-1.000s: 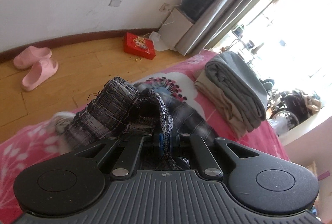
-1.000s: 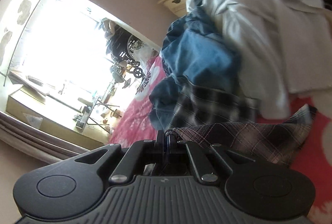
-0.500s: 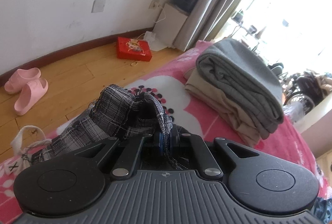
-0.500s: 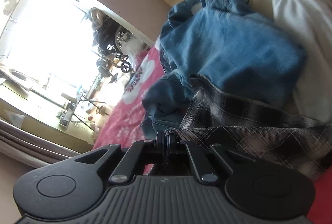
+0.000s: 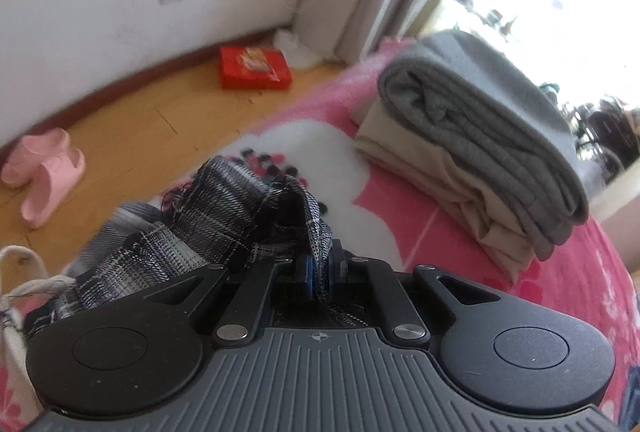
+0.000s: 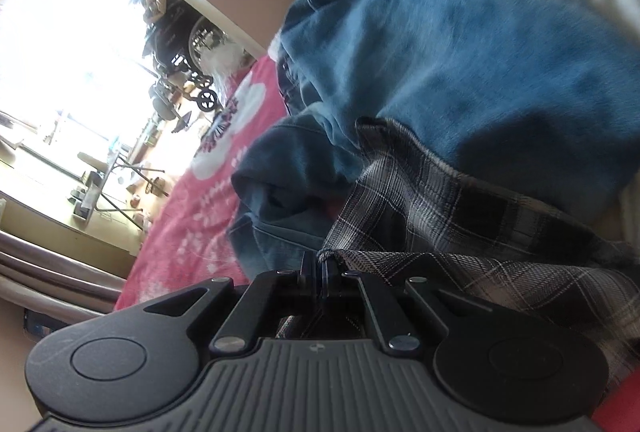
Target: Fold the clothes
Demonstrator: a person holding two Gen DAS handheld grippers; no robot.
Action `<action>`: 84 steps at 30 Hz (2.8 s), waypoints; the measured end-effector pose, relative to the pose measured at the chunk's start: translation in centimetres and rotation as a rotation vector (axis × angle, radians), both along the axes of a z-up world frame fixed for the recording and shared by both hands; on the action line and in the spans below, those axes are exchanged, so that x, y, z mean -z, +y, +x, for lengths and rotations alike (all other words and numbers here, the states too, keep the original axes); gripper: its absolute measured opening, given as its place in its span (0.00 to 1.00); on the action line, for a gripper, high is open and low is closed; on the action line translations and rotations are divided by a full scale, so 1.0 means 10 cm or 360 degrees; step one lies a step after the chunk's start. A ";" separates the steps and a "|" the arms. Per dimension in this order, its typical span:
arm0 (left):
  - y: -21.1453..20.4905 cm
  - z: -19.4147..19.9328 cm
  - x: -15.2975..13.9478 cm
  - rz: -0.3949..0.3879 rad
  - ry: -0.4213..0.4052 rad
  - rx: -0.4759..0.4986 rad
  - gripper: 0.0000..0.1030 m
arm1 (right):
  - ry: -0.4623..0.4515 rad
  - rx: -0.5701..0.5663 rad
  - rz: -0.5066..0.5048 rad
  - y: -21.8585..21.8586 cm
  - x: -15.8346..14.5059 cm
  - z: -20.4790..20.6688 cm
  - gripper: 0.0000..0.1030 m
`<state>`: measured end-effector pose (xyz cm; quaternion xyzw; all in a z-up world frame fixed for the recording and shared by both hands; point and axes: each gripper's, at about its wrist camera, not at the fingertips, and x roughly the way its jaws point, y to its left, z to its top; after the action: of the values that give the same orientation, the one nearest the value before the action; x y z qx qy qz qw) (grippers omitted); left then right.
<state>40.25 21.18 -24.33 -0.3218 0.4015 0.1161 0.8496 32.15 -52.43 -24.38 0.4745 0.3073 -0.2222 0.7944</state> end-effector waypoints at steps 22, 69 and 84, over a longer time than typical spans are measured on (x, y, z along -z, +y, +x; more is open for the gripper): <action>0.66 -0.13 0.09 -0.0979 -0.0053 -0.0117 0.59 | 0.0178 -0.0178 0.0347 -0.22 0.03 0.07 0.62; 0.87 -1.33 0.54 -0.0467 -0.0203 -0.0317 0.46 | -0.0206 -0.0304 0.0902 2.13 0.85 -1.40 0.57; 0.85 -1.34 0.61 -0.0597 -0.0232 -0.0512 0.27 | -0.0349 -0.0067 0.0868 2.11 0.98 -1.35 0.49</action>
<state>26.89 29.68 -30.45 -0.5411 0.2973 0.1496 0.7723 18.60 -31.36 -34.19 0.6852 0.2779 -0.0622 0.6704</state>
